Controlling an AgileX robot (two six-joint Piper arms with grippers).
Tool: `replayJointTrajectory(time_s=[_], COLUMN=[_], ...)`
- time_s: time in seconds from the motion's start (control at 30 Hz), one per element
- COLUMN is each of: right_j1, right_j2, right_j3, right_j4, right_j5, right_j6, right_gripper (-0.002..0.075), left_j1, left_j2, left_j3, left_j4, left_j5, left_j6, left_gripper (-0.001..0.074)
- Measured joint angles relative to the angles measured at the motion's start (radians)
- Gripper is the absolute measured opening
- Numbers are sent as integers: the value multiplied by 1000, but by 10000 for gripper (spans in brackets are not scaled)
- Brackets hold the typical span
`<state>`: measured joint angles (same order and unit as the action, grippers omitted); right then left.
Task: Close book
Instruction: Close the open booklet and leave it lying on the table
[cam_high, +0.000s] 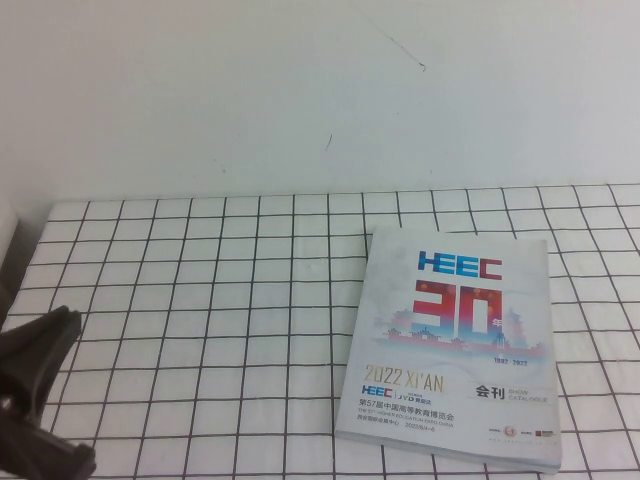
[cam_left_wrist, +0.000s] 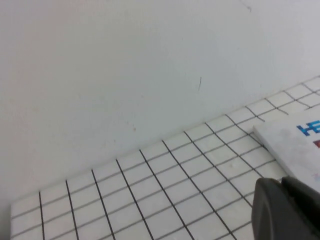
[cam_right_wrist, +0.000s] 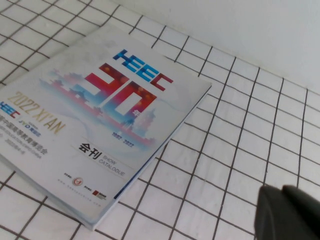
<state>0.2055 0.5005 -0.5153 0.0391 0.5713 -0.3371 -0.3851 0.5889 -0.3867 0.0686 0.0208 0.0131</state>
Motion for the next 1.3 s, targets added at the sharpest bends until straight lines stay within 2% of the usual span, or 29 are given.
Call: replayJointTrajectory(time_s=[0.17, 0.37, 1.2, 1.3], right_j1=[0, 0, 0, 0], right_j2=[-181, -316, -332, -332], right_j3=[97, 156, 163, 163], right_j4=[36, 45, 66, 66], right_j5=[7, 96, 100, 100], right_j6=[-24, -26, -24, -24], right_gripper=[-3, -3, -3, -3], left_j1=[0, 0, 0, 29], left_j2=[-165, -277, -305, -361], left_j3=[148, 222, 234, 235], left_j4=[4, 4, 8, 8], left_j5=[-144, -164, -122, -103], left_j6=[1, 0, -2, -2], left_gripper=[-4, -4, -4, -4])
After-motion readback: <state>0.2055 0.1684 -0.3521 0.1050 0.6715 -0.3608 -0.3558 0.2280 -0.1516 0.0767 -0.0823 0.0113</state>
